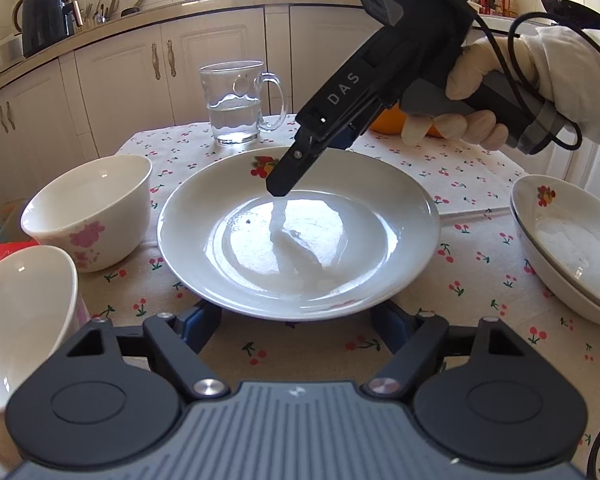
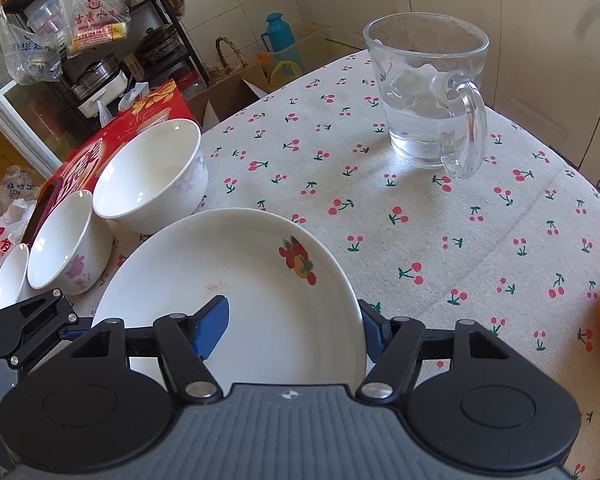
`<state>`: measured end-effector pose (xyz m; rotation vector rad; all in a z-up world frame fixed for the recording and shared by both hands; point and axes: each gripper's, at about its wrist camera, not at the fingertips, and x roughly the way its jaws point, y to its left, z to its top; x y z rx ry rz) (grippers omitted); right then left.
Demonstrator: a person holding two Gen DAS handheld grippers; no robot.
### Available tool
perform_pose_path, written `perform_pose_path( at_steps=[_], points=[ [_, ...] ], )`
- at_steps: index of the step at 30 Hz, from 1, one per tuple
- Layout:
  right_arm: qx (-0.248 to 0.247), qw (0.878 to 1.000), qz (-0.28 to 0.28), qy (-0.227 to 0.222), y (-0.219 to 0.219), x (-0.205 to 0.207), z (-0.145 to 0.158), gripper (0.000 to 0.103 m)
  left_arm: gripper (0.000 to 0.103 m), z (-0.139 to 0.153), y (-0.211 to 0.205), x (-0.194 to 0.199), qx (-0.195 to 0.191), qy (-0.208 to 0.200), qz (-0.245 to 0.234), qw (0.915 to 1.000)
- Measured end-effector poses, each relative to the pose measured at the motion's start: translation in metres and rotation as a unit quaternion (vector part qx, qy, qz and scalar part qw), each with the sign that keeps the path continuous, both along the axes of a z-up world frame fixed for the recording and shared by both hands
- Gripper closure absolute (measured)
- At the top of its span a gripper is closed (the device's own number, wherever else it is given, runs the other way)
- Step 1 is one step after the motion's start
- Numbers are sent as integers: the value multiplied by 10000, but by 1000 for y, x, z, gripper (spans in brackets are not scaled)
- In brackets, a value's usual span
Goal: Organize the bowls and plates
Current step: 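Lift the plate with the right gripper and carry it toward the plate stack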
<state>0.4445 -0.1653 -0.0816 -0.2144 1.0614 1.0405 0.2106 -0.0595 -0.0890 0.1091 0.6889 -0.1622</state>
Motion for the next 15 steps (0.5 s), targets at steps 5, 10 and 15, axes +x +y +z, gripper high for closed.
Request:
perform_pose_path(
  at_steps=[5, 10, 15],
  points=[
    [100, 9999, -26, 79, -4, 1, 1, 30, 22, 0, -1, -1, 30, -11, -23, 10000],
    [130, 9997, -95, 165, -9, -2, 1, 29, 22, 1, -1, -3, 74, 12, -109, 9999],
    [133, 9996, -145, 213, -13, -10, 5, 28, 22, 5, -2, -9, 150, 51, -221, 9996]
  ],
)
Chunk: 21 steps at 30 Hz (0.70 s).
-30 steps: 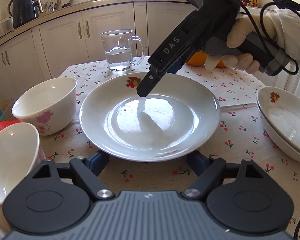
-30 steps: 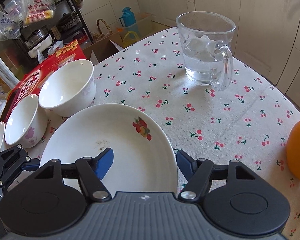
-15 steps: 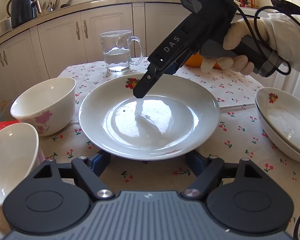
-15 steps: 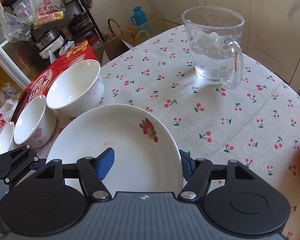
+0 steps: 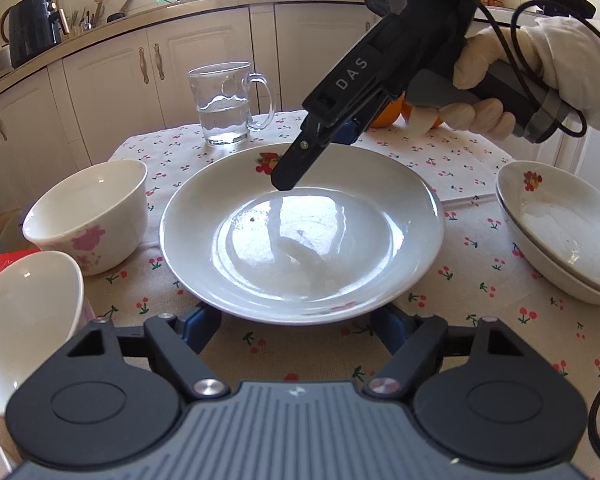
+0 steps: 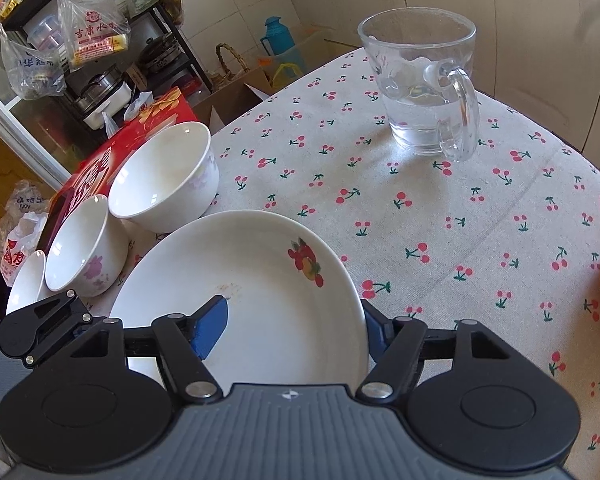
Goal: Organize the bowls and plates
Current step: 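Lift the plate with the right gripper and carry it toward the plate stack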
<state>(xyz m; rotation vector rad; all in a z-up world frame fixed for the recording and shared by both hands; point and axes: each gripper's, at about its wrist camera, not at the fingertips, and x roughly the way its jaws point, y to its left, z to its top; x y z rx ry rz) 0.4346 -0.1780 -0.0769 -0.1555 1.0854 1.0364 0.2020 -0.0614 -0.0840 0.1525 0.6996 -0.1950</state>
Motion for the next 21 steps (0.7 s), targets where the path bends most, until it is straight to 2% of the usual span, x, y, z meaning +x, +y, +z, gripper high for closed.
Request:
perform_pose_path(
  at_steps=[21],
  points=[
    [110, 9991, -411, -26, -42, -85, 36, 26, 22, 40, -11, -53, 4, 204, -765, 9969]
  ],
)
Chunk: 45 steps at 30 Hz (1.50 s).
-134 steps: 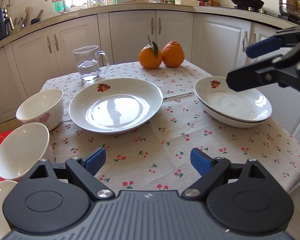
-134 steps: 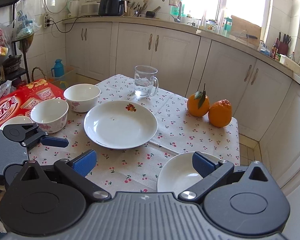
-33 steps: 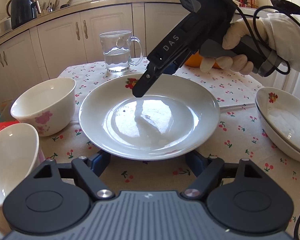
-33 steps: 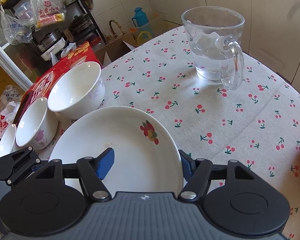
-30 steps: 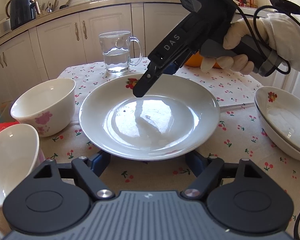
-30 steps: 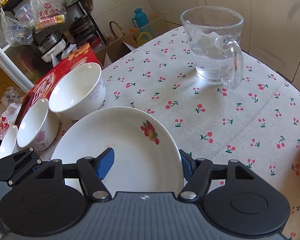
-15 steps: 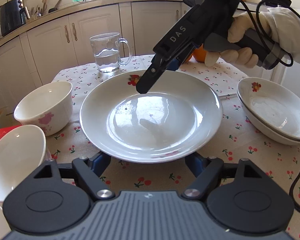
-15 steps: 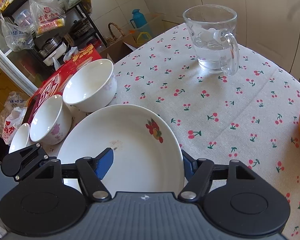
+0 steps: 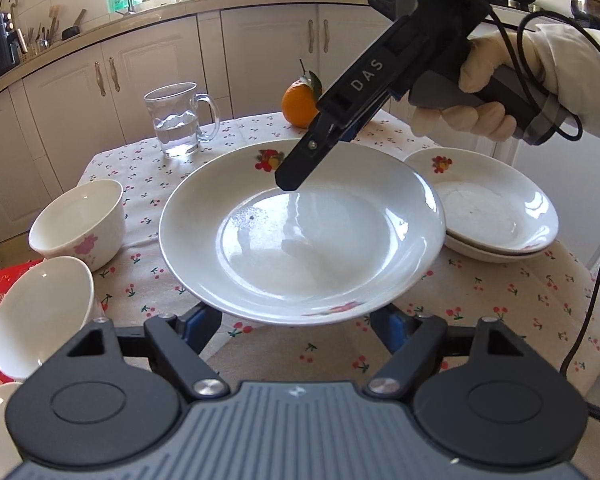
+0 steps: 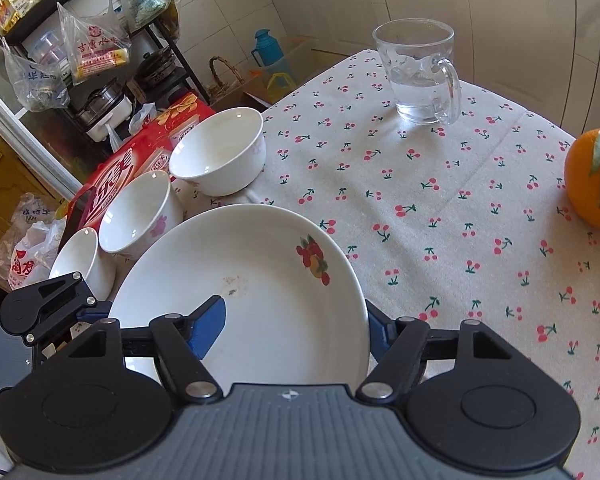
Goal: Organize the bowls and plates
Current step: 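Lift the plate with the right gripper and carry it toward the plate stack, then lower the plate onto the stacked plates and open the right gripper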
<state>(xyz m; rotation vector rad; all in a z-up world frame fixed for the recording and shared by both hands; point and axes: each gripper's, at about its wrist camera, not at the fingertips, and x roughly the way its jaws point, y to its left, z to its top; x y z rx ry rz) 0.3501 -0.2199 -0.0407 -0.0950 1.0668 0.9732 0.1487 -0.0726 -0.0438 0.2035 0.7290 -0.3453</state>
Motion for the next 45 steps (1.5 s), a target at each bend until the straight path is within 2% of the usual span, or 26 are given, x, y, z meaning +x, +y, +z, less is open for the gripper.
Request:
perform_pose_path(
  at_steps=[13, 27, 35, 45],
  points=[
    [124, 9983, -555, -151, -58, -46, 19, 26, 23, 14, -34, -16, -42, 53, -678, 9977],
    [74, 9898, -1418, -148, -135, -77, 14, 26, 23, 6, -82, -9, -134, 246, -1471, 9887],
    [69, 9838, -1791, -82, -165, -82, 3, 25, 23, 2, -97, -1, -58, 243, -1687, 9853],
    [182, 9791, -2022, -98, -181, -83, -1, 25, 23, -1, -107, 6, 22, 233, -1840, 9827]
  ],
)
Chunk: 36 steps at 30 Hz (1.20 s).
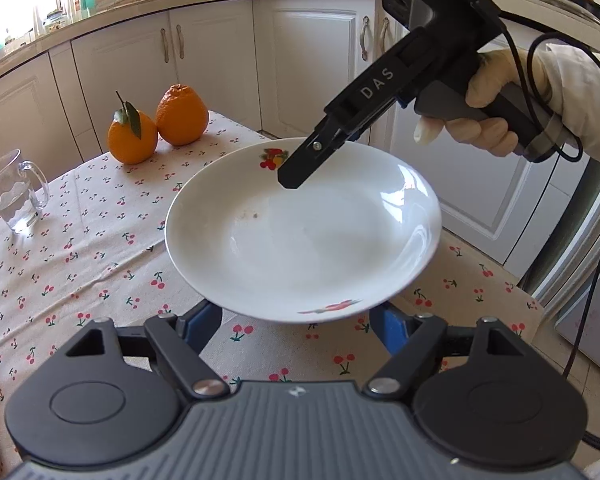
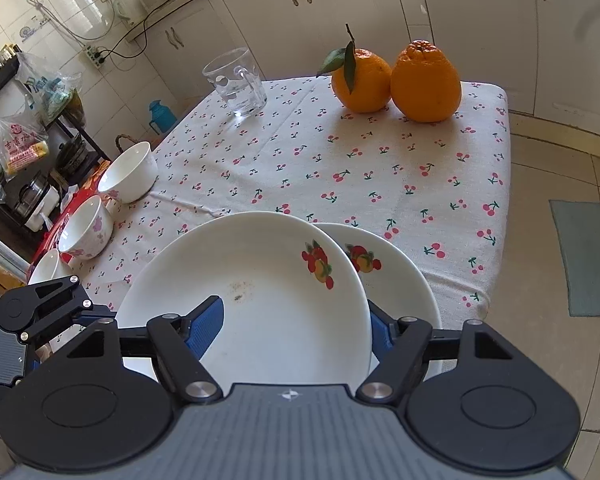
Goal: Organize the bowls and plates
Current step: 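Lower the plate onto the stacked plates and open the right gripper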
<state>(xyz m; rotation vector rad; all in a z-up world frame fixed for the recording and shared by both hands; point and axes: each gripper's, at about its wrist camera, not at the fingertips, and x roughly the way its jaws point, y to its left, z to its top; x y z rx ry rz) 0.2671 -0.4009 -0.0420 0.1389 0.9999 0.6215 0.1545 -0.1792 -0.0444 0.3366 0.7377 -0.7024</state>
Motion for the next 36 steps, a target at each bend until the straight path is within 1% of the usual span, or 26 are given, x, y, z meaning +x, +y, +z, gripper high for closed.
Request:
perform_pose_path(
  at_steps=[13, 26, 31, 36],
  points=[
    [61, 9995, -296, 69, -17, -6, -12, 24, 22, -3, -6, 7, 65, 42, -82, 9999],
    [69, 9989, -450, 51, -25, -18, -11, 23, 22, -7, -6, 14, 28, 98, -129, 9999],
    [89, 9986, -517, 25, -29, -25, -8, 22, 22, -8, -5, 16, 14, 62, -154, 9999],
    [-43, 9984, -567, 13, -30, -33, -7, 22, 22, -10, -5, 16, -3, 73, -145, 9999]
  ],
)
